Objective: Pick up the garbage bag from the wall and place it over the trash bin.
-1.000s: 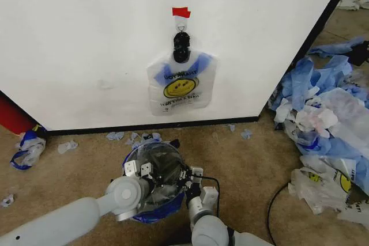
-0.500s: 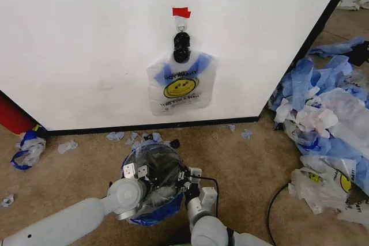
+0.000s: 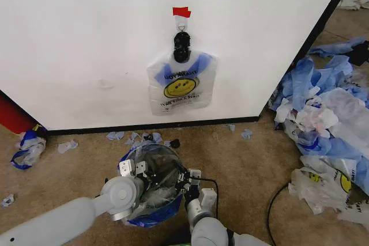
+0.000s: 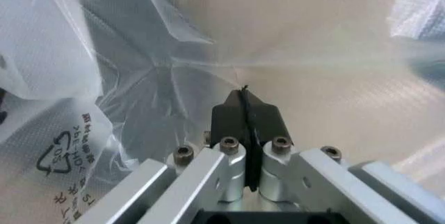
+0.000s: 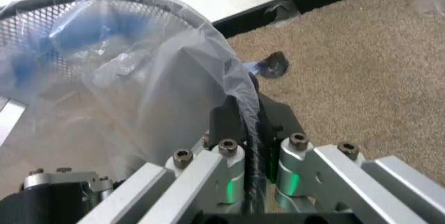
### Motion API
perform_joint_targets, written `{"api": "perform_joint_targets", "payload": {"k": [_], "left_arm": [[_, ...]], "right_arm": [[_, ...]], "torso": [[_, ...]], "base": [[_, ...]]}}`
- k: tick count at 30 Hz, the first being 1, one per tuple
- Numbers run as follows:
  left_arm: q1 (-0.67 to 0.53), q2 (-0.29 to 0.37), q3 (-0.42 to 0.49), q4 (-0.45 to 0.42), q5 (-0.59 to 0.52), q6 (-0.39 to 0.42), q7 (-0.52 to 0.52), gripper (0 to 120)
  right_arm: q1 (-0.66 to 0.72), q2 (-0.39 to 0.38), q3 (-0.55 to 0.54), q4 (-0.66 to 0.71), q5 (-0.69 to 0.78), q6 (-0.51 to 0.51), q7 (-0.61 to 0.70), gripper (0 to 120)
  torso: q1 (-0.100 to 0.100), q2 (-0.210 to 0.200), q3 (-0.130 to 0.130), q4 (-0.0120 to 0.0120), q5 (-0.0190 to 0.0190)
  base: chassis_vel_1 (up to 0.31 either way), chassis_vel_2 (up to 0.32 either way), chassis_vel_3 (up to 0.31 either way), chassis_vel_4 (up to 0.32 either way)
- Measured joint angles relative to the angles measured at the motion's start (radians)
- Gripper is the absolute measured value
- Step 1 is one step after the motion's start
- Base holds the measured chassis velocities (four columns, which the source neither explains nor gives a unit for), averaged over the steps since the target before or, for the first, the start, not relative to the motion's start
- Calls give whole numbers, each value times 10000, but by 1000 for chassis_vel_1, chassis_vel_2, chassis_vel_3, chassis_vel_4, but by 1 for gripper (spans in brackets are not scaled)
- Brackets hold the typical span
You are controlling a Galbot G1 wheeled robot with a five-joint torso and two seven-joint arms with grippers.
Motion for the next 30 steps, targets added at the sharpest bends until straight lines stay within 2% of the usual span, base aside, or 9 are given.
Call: {"api": "perform_joint_targets", "payload": {"k": [11,17,30], "left_arm": [[471,-515,-153,533,277,-25,201,0],[-26,-753,253,721,245,-14,227,0],[-899,-619,757,734,-9,18,206,0]], "right_arm": [[62,25,-68,-73,-85,-23,79,0],[84,23,-21,-159,-84,-16,103,0],[135,95,-35,-260,-67,-3,74,0]], "torso": [[-1,1,-2,2,5],[0,0,-2,-3,0],[-1,1,-2,-2,0]], "base": [[0,0,0,0],[0,0,0,0],[0,0,0,0]]}}
